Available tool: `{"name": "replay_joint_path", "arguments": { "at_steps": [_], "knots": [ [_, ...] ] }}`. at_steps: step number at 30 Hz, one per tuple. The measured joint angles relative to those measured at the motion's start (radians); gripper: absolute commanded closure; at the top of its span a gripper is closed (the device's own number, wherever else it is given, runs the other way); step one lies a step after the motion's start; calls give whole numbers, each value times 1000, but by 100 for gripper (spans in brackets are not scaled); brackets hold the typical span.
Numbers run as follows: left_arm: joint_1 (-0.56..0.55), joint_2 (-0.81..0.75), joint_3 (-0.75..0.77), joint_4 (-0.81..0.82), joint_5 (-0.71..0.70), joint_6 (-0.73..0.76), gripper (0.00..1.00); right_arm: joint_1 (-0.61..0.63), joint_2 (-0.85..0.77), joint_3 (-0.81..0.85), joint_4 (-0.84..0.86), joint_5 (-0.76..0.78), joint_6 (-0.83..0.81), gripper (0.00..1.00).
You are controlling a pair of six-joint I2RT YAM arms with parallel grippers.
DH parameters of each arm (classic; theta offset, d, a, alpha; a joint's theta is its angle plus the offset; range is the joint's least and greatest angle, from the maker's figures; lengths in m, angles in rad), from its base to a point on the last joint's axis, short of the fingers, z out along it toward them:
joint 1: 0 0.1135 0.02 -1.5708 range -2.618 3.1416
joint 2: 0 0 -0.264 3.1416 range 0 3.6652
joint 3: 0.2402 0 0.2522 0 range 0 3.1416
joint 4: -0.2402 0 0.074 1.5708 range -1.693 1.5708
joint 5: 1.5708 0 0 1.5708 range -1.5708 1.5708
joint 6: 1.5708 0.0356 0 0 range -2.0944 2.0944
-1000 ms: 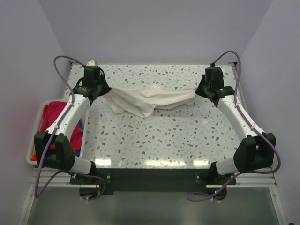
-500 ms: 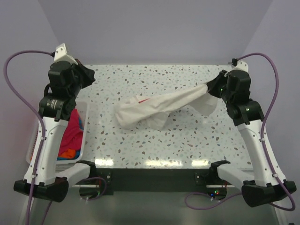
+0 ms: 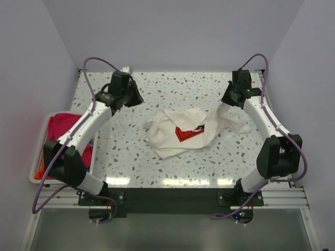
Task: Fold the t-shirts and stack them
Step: Flatten the tshirt out
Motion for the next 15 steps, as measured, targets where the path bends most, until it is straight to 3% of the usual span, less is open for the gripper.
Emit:
{"name": "replay_joint_path", "arguments": {
  "at_steps": [4,7,11,15],
  "knots": [
    [-175,-108,-258,61,-11,-22,50,-37,-8,-44,29,-6,4,98],
    [-217,-163,-400,68,-35,-42,43,-38,-32,-79,49,-29,9,98],
    [-239,-142,-478,99,-80,-55,29,-33,-92,-130,71,-54,12,97],
    [-262,-89,-488,173,-92,-52,26,-33,-146,-167,87,-66,15,97]
  ]
}}
